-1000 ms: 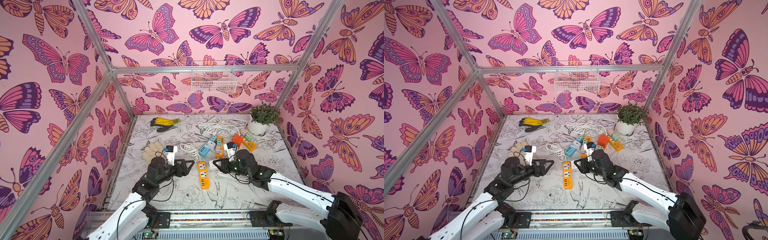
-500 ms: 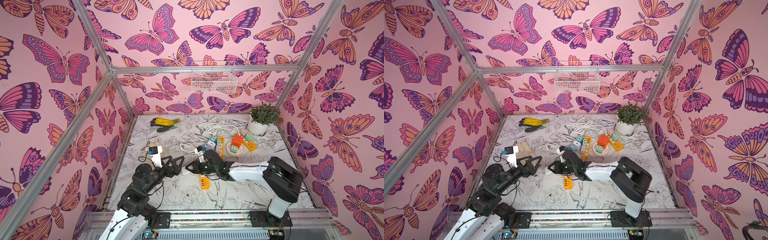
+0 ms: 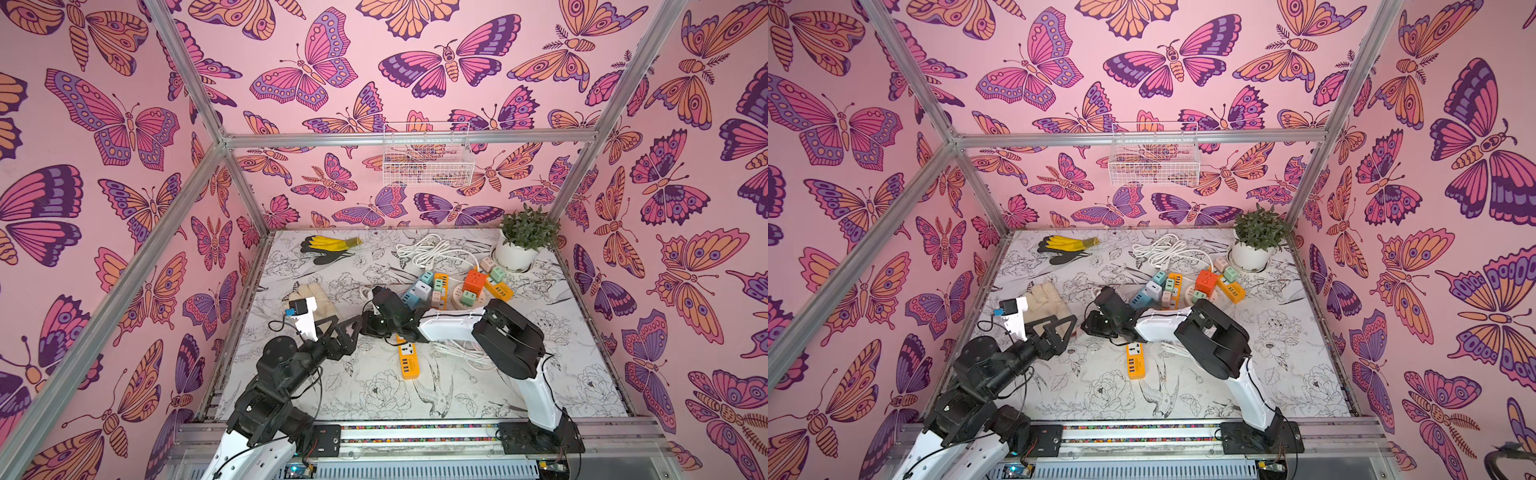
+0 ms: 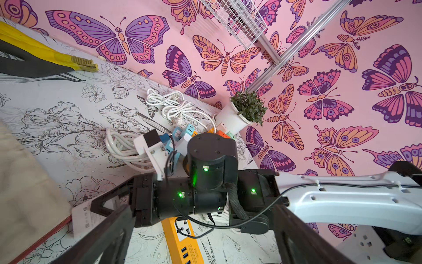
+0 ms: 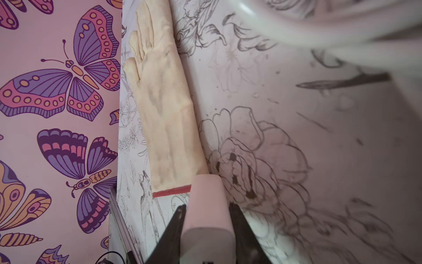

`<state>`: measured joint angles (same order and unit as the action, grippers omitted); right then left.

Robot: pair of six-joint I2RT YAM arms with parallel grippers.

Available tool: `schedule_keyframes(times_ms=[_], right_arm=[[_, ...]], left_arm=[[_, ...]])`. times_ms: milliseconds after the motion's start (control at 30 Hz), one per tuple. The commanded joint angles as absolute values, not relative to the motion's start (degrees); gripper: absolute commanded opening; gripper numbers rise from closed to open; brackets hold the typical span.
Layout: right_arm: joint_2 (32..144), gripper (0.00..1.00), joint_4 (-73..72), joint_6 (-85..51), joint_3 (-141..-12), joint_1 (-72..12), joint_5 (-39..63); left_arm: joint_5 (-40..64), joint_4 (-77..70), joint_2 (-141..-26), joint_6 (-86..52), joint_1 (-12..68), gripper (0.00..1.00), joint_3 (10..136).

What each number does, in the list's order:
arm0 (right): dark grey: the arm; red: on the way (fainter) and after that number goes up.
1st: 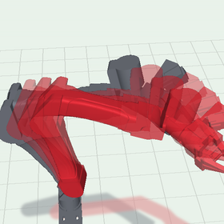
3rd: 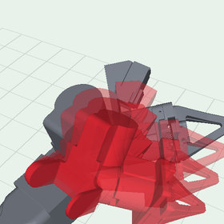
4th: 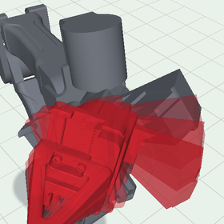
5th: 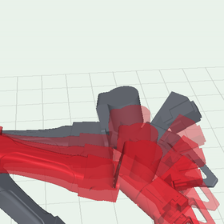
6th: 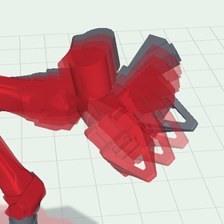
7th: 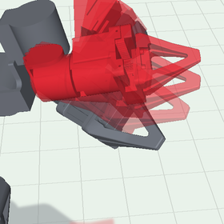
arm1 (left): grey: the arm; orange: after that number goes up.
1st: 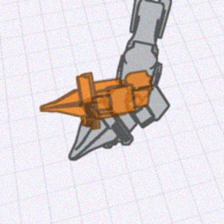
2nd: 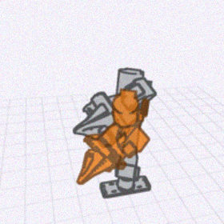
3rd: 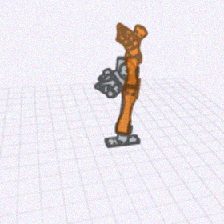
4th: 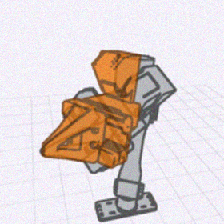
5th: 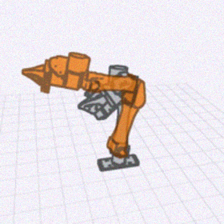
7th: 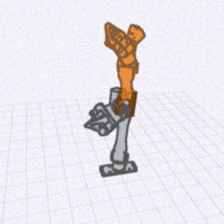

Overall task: Pull the plug off the socket
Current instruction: Place the plug at the center of the board.

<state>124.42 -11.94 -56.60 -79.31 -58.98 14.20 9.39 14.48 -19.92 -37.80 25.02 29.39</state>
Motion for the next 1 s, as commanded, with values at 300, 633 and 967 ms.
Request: schedule_keyframes(times_ms=[300,633,967], right_arm=[[132.4,0.67,1.6,-49.3,-97.6,-60.6,16.1],[103.5,0.94,8.5,-28.1,-77.0,-60.4,4.7],[59.6,0.92,-6.2,-19.4,-35.8,-57.8,-20.4]], left_arm=[[9.1,16.4,-17.5,-37.7,24.6,0.98,30.9],[12.1,10.8,-13.8,-38.5,24.7,0.98,30.7],[22.1,-0.6,-25.4,-49.4,25.3,0.96,25.5]])
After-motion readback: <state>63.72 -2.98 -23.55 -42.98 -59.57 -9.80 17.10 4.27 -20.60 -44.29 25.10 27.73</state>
